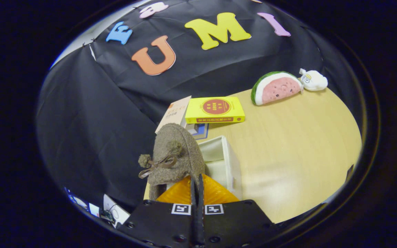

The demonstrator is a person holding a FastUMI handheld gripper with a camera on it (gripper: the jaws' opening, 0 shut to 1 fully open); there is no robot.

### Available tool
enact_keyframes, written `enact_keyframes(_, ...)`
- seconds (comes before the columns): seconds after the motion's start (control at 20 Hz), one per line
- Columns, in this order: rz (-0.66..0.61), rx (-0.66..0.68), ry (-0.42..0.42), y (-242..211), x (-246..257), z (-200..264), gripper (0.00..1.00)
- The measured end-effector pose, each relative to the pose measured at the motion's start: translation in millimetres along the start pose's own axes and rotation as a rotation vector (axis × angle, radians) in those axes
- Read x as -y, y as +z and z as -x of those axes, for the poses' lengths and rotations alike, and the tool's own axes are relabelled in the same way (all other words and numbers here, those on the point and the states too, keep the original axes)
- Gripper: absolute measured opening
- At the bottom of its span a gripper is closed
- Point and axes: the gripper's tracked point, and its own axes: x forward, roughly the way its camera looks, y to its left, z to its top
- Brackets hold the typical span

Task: Open the storage box then place both shoes into the box .Put the left shoe in first, then the right shoe, with the right side of both shoes facing outward in a uniform manner.

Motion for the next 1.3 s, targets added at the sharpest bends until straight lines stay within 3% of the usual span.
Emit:
enact_keyframes(0.45,-0.052,0.081,-0.125,-11.5,20.7,-27.0,0.0)
enact_keyframes(0.6,-0.047,0.093,-0.169,-18.1,26.6,-32.8,0.05)
enact_keyframes(0.7,-0.066,0.041,-0.164,-33.4,26.4,-41.6,0.12)
enact_keyframes(0.8,-0.073,0.027,-0.091,-36.3,14.7,-45.3,0.17)
enact_keyframes(0.95,-0.028,0.053,-0.059,-27.9,10.8,-37.5,0.49)
enact_keyframes(1.15,0.164,0.188,-0.07,-6.1,12.3,-6.8,0.92)
enact_keyframes(1.3,0.233,0.307,-0.053,8.2,18.3,17.9,0.95)
